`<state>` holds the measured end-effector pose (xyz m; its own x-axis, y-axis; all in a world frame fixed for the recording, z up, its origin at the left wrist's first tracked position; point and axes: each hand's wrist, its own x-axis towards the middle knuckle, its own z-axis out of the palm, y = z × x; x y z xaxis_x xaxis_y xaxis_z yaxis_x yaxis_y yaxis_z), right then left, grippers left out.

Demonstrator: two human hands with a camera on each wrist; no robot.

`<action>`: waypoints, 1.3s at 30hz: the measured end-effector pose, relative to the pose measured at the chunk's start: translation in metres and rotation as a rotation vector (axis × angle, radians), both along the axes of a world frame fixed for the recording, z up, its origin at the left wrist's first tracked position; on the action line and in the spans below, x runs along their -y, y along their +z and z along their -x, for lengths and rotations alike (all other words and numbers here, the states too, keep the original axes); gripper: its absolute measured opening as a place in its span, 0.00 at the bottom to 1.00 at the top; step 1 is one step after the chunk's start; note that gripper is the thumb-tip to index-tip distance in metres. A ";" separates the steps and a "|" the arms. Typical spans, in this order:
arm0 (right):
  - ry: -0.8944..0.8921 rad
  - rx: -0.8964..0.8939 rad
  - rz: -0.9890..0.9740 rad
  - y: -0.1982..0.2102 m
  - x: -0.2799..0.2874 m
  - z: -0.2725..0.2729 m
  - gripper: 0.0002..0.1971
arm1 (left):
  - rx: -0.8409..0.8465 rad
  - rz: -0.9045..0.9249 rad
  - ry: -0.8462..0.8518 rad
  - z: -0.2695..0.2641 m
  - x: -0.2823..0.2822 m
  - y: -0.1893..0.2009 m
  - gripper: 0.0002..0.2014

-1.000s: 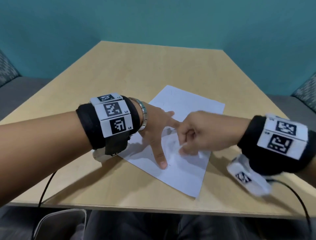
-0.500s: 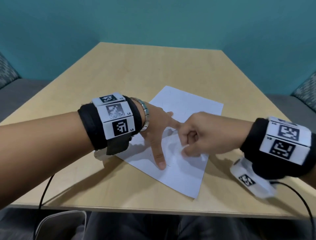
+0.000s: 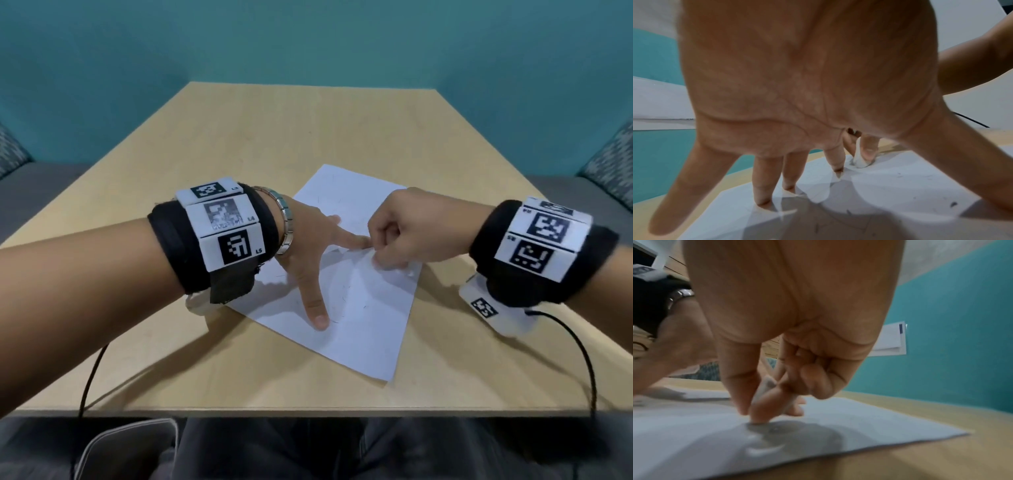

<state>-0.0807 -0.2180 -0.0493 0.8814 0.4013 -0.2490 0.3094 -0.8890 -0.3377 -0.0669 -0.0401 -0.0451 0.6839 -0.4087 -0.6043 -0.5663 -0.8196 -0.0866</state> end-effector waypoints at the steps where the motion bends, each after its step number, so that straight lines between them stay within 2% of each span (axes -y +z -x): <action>1: 0.014 -0.038 -0.022 -0.001 -0.001 0.003 0.07 | 0.001 0.000 -0.002 0.000 0.000 0.000 0.63; 4: 0.103 -0.172 -0.038 -0.004 -0.007 0.016 0.08 | -0.001 0.004 0.002 0.000 0.000 0.000 0.61; 8: -0.007 0.006 -0.026 -0.002 -0.001 0.002 0.07 | 0.001 0.002 0.011 -0.001 0.000 -0.001 0.65; 12: 0.121 -0.143 -0.045 -0.007 -0.017 0.019 0.07 | 0.003 -0.001 -0.004 -0.001 0.000 -0.002 0.59; 13: 0.114 -0.130 -0.028 -0.006 -0.015 0.016 0.07 | 0.001 -0.001 -0.002 -0.001 0.000 -0.002 0.59; 16: 0.009 0.036 -0.010 -0.001 -0.005 0.000 0.07 | -0.001 0.001 0.011 -0.003 -0.001 -0.004 0.64; 20: 0.090 -0.114 -0.038 -0.006 -0.011 0.015 0.08 | -0.029 0.019 0.023 -0.003 -0.003 -0.004 0.61; 24: -0.032 -0.014 -0.006 0.000 0.004 0.004 0.07 | -0.025 0.007 0.044 -0.004 -0.002 -0.005 0.66; 28: 0.049 -0.140 -0.031 -0.002 -0.001 0.014 0.09 | -0.022 0.012 0.016 -0.004 -0.002 -0.004 0.65; 32: -0.026 -0.061 -0.012 0.001 0.005 0.004 0.07 | -0.016 0.007 0.020 -0.004 0.000 -0.004 0.66; 36: 0.049 -0.174 -0.038 0.000 0.002 0.012 0.10 | -0.026 0.020 0.020 -0.005 -0.002 -0.004 0.65; 39: -0.006 -0.128 -0.028 0.004 0.008 0.006 0.10 | -0.027 0.013 0.030 -0.004 -0.001 -0.004 0.66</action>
